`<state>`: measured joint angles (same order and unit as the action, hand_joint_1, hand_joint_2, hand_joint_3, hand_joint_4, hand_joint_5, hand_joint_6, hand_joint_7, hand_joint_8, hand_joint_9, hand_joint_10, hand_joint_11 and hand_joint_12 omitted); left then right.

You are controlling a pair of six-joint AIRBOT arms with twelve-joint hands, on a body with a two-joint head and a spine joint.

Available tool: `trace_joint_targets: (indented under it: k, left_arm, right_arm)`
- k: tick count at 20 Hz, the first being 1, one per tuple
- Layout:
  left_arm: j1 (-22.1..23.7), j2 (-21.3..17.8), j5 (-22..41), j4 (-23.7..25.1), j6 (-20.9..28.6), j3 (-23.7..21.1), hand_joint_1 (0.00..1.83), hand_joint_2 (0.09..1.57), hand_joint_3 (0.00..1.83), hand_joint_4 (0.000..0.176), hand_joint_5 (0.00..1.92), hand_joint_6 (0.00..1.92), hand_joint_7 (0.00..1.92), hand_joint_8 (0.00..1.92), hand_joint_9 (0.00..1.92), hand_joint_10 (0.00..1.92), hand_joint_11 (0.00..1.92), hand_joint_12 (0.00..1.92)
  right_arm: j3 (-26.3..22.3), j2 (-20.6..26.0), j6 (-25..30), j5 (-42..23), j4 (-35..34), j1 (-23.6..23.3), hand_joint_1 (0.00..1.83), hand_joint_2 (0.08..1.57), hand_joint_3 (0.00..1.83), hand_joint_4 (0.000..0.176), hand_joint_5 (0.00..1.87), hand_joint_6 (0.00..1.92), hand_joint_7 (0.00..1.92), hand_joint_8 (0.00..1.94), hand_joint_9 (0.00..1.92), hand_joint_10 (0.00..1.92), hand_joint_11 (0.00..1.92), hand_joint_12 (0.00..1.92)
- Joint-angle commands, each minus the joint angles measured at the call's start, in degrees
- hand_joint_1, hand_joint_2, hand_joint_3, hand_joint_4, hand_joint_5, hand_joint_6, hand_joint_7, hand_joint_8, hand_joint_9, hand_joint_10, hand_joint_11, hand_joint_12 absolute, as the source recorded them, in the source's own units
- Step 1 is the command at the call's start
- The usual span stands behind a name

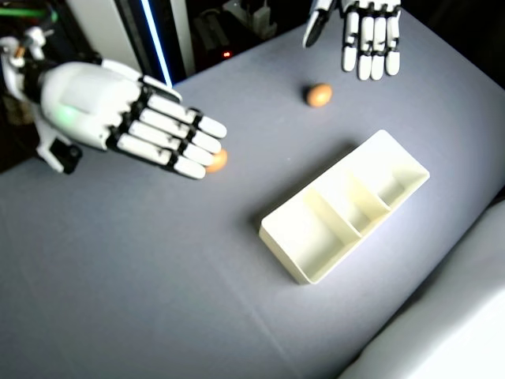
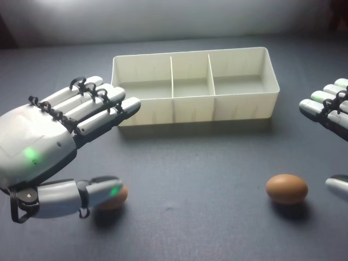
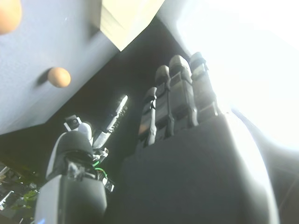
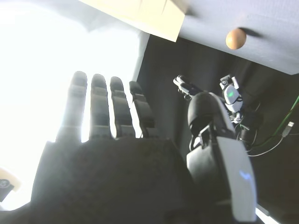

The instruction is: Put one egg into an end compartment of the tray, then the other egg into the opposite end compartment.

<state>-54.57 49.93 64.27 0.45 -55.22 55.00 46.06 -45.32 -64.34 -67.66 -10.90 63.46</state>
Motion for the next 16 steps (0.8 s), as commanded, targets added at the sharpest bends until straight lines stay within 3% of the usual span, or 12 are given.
trace_joint_targets:
  k: [1, 7, 8, 9, 10, 11, 12, 13, 14, 16]
  left_arm:
    - [0.3, 0.2, 6.8, -0.4, 0.2, 0.4, 0.13, 1.32, 0.02, 0.068, 0.00, 0.00, 0.00, 0.00, 0.00, 0.00, 0.00, 0.00]
    - [0.0, -0.2, 2.1, 0.8, 0.4, 0.2, 0.39, 1.22, 0.00, 0.062, 0.00, 0.00, 0.00, 0.00, 0.00, 0.00, 0.00, 0.00]
    - [0.2, -0.4, 0.3, 1.7, 0.4, 0.1, 0.39, 1.19, 0.00, 0.032, 0.00, 0.00, 0.00, 0.00, 0.00, 0.00, 0.00, 0.00]
    - [0.5, -0.4, -1.7, 2.4, 0.5, 0.2, 0.39, 1.18, 0.00, 0.014, 0.00, 0.00, 0.01, 0.00, 0.00, 0.00, 0.00, 0.00]
    - [0.6, -0.2, -3.4, 2.7, 0.5, 0.4, 0.35, 1.16, 0.00, 0.031, 0.00, 0.00, 0.01, 0.00, 0.00, 0.00, 0.00, 0.00]
    - [0.7, -0.1, -4.4, 2.7, 0.6, 0.6, 0.39, 1.16, 0.00, 0.037, 0.00, 0.00, 0.04, 0.01, 0.00, 0.00, 0.00, 0.00]
    - [1.1, 0.6, -7.3, 2.9, 0.9, 1.4, 0.48, 1.15, 0.00, 0.017, 0.04, 0.01, 0.12, 0.03, 0.03, 0.01, 0.00, 0.00]
    - [1.2, 0.7, -7.8, 2.9, 0.9, 1.5, 0.48, 1.15, 0.00, 0.017, 0.04, 0.01, 0.12, 0.03, 0.03, 0.01, 0.00, 0.00]
    - [1.4, 1.1, -8.9, 3.2, 0.9, 1.8, 0.50, 1.16, 0.00, 0.002, 0.09, 0.02, 0.17, 0.02, 0.03, 0.01, 0.00, 0.00]
    - [2.2, 2.5, -12.3, 3.7, 1.4, 3.1, 0.53, 1.17, 0.00, 0.000, 0.14, 0.03, 0.22, 0.03, 0.06, 0.02, 0.00, 0.00]
  right_arm:
    - [0.3, -0.1, 0.5, -7.5, -0.3, -0.1, 0.30, 1.33, 0.05, 0.000, 0.00, 0.00, 0.00, 0.00, 0.00, 0.00, 0.00, 0.00]
    - [0.4, -0.3, 1.7, -8.3, -1.0, 0.9, 0.27, 1.34, 0.03, 0.000, 0.00, 0.00, 0.00, 0.00, 0.00, 0.00, 0.00, 0.00]
    - [0.4, -0.3, 1.9, -8.4, -1.1, 1.0, 0.27, 1.35, 0.03, 0.000, 0.00, 0.00, 0.00, 0.00, 0.00, 0.00, 0.00, 0.00]
    - [0.4, -0.3, 2.1, -8.5, -1.1, 1.0, 0.26, 1.35, 0.03, 0.000, 0.00, 0.00, 0.00, 0.00, 0.00, 0.00, 0.00, 0.00]
    - [0.4, -0.4, 2.3, -8.7, -1.3, 1.2, 0.28, 1.36, 0.03, 0.000, 0.00, 0.00, 0.00, 0.00, 0.00, 0.00, 0.00, 0.00]
    - [0.4, -0.5, 2.4, -8.9, -1.4, 1.3, 0.30, 1.36, 0.02, 0.000, 0.00, 0.00, 0.00, 0.00, 0.00, 0.00, 0.00, 0.00]
    - [0.4, -0.5, 3.0, -9.4, -1.7, 1.6, 0.30, 1.36, 0.02, 0.000, 0.00, 0.00, 0.00, 0.00, 0.00, 0.00, 0.00, 0.00]
    - [0.4, -0.5, 3.1, -9.5, -1.7, 1.6, 0.30, 1.36, 0.02, 0.000, 0.00, 0.00, 0.00, 0.00, 0.00, 0.00, 0.00, 0.00]
    - [0.4, -0.5, 3.2, -9.7, -1.8, 1.7, 0.29, 1.36, 0.02, 0.000, 0.00, 0.00, 0.00, 0.00, 0.00, 0.00, 0.00, 0.00]
    - [0.4, -0.6, 3.7, -10.6, -2.2, 2.2, 0.28, 1.36, 0.02, 0.000, 0.00, 0.00, 0.00, 0.00, 0.00, 0.00, 0.00, 0.00]
